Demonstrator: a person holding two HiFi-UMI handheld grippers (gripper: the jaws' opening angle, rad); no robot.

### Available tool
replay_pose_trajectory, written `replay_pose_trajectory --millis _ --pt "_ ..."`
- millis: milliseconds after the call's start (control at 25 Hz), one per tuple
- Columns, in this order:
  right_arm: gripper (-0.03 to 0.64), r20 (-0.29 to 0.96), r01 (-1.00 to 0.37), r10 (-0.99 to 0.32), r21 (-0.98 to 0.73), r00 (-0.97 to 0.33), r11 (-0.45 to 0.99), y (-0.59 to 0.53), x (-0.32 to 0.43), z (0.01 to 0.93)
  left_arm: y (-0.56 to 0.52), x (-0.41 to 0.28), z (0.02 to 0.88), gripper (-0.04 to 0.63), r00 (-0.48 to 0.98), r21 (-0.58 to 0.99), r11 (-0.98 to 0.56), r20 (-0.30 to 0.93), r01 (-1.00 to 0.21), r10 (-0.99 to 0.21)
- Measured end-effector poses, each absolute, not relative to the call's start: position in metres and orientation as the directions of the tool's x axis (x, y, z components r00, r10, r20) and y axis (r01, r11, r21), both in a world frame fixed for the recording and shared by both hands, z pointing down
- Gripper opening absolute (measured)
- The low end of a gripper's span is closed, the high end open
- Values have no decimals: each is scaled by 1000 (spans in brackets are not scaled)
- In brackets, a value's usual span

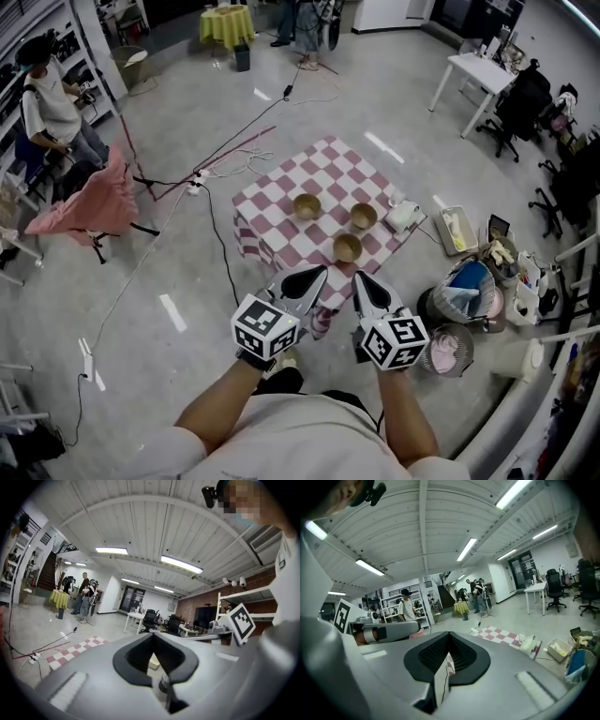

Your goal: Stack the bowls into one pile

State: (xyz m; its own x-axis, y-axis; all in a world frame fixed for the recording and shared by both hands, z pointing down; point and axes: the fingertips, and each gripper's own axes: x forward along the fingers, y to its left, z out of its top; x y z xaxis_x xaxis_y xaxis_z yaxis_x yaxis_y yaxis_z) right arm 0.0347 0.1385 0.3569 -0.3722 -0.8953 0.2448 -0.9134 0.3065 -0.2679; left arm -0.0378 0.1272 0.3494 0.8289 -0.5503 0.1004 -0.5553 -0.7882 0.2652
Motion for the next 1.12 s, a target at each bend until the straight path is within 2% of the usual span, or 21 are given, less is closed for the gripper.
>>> replay_pose_trajectory --millis 280,520,800,1120 --pt "9 309 -938 -906 -283 -289 202 109 43 390 88 -45 379 6 851 280 -806 115 -522 -512" --pt "12 416 -946 -881 -310 -226 96 101 61 430 73 -35 412 6 868 343 -798 157 -495 -471" --pt "12 428 -936 -870 -340 -244 95 65 62 457 41 -20 437 6 869 333 -803 197 -495 -454" --pt "15 495 -930 -837 -366 -234 43 37 88 500 8 -1 469 6 864 354 -789 257 -502 -434"
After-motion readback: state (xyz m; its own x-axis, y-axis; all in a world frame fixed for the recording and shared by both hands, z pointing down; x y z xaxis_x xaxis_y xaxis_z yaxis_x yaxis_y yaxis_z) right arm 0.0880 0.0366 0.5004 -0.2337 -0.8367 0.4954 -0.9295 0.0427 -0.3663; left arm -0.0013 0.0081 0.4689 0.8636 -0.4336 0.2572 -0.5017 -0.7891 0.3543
